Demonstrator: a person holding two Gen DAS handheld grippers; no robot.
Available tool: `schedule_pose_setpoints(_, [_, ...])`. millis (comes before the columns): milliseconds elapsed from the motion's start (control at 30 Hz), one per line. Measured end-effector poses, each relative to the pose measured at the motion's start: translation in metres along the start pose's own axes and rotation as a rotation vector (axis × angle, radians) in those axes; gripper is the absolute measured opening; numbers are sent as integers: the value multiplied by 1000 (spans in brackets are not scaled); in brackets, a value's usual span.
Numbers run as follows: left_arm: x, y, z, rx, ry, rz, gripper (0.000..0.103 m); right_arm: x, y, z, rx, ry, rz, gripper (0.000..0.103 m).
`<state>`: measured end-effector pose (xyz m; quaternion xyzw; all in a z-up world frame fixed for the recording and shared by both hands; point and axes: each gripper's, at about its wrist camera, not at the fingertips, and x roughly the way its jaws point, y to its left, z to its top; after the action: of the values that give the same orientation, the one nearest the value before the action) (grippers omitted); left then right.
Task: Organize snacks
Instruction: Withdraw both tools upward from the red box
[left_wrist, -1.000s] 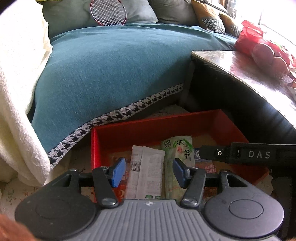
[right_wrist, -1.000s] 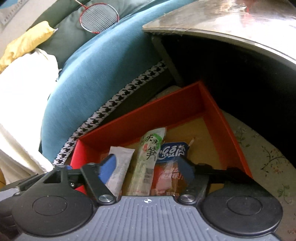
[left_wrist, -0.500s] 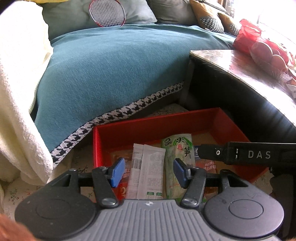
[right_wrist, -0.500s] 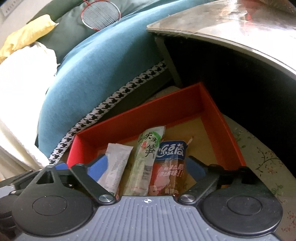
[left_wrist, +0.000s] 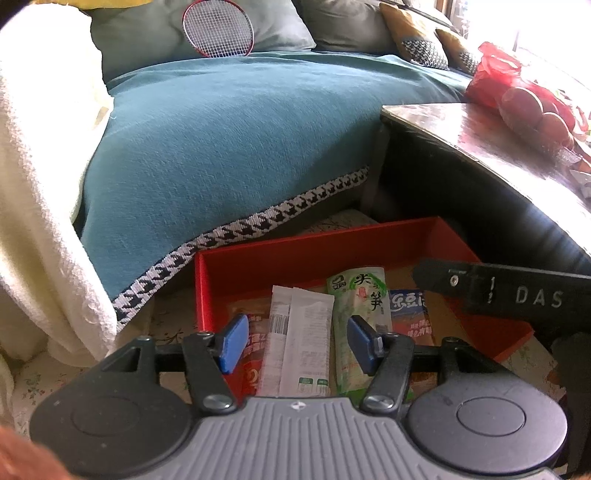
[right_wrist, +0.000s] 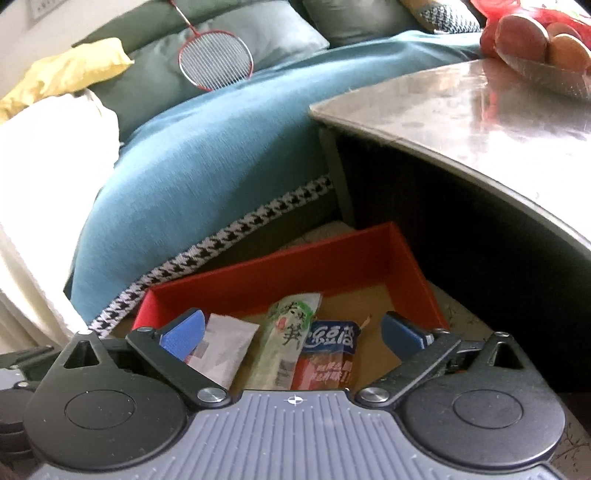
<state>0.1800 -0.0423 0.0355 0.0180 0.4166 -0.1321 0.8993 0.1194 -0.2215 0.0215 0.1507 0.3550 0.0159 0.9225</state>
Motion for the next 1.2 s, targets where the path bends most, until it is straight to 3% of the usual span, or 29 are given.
schedule_pose_setpoints(200, [-6,1,-1,8,-10,4,57,-3,-16,1,117,-10,-19,103])
schedule_pose_setpoints(433, [-18,3,-9,18,-4,3,57,-11,-10,-7,74,5,10,103])
schedule_pose_setpoints(667, [-43,10,-35,21,12,11,63,-26,-3,-24,22,44,53,103])
schedule_pose_setpoints(967, [-49,16,-85,-14,132,13,63,-41,12,-50,-34,122,99,103])
schedule_pose_setpoints(1200, [-29,18,-110,-41,237,35,63,-45,11,-70,-44,188,105,103])
